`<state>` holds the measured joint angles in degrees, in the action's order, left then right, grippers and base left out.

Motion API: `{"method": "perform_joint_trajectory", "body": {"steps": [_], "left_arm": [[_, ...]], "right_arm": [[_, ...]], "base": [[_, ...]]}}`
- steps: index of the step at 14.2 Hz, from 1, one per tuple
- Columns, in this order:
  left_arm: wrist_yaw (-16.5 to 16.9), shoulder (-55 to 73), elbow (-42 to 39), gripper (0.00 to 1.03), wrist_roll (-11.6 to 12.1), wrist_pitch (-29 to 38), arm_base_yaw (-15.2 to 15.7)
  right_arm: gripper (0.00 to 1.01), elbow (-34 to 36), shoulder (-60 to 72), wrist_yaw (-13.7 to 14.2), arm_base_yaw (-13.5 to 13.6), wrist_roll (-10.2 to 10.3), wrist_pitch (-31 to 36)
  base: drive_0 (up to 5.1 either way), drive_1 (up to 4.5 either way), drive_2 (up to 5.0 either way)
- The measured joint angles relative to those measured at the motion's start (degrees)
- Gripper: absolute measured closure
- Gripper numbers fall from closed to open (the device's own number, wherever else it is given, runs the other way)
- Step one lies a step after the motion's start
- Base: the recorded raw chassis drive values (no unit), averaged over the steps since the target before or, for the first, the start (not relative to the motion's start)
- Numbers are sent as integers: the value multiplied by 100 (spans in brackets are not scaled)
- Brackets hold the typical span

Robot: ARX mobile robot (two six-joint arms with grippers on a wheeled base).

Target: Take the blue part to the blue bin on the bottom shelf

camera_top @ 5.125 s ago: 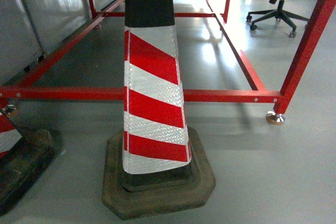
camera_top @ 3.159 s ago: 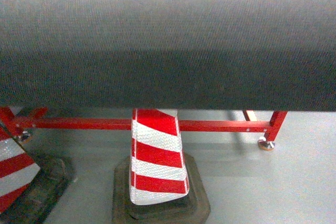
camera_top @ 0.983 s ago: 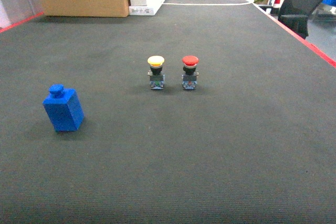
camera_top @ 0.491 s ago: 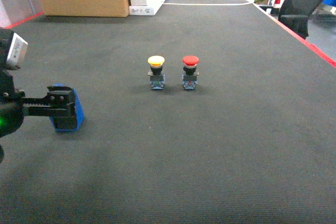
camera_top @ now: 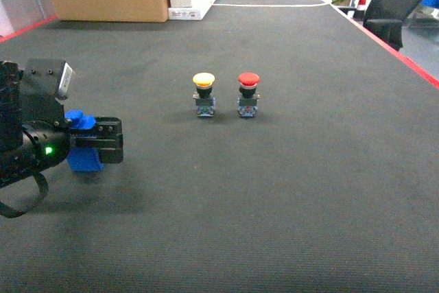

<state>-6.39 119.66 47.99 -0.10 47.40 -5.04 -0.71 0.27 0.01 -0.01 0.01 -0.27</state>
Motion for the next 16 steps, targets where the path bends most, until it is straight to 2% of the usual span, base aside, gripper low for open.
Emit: {"method": "perform_joint_trajectory", "body": {"steps": [5, 7, 8, 9, 10, 11, 12, 14, 16], "left_arm": [[-35, 63, 50, 5, 9, -44, 26], [-81, 79, 77, 10, 11, -63, 26], [-109, 125, 122, 24, 22, -44, 50], [0, 149, 142, 56, 13, -61, 109], [87, -11, -70, 58, 28, 116, 149], [13, -1408, -1263, 58, -57, 855, 144], [-24, -2177, -1720, 58, -85, 649, 155], [9, -3934, -2527, 58, -190, -365, 308], [4, -5702, -3110, 58, -140, -1143, 382]], "right_arm": [[3, 0, 0, 0, 0, 0, 0], [3, 0, 0, 0, 0, 0, 0], [3, 0, 0, 0, 0, 0, 0], [3, 0, 0, 0, 0, 0, 0], [3, 0, 0, 0, 0, 0, 0], [3, 0, 0, 0, 0, 0, 0], [3, 0, 0, 0, 0, 0, 0], [3, 0, 0, 0, 0, 0, 0], [3, 0, 0, 0, 0, 0, 0]], "base": [[0, 0, 0], [0, 0, 0], [0, 0, 0], [0, 0, 0], [0, 0, 0], [0, 0, 0], [0, 0, 0], [0, 0, 0], [0, 0, 0]]}}
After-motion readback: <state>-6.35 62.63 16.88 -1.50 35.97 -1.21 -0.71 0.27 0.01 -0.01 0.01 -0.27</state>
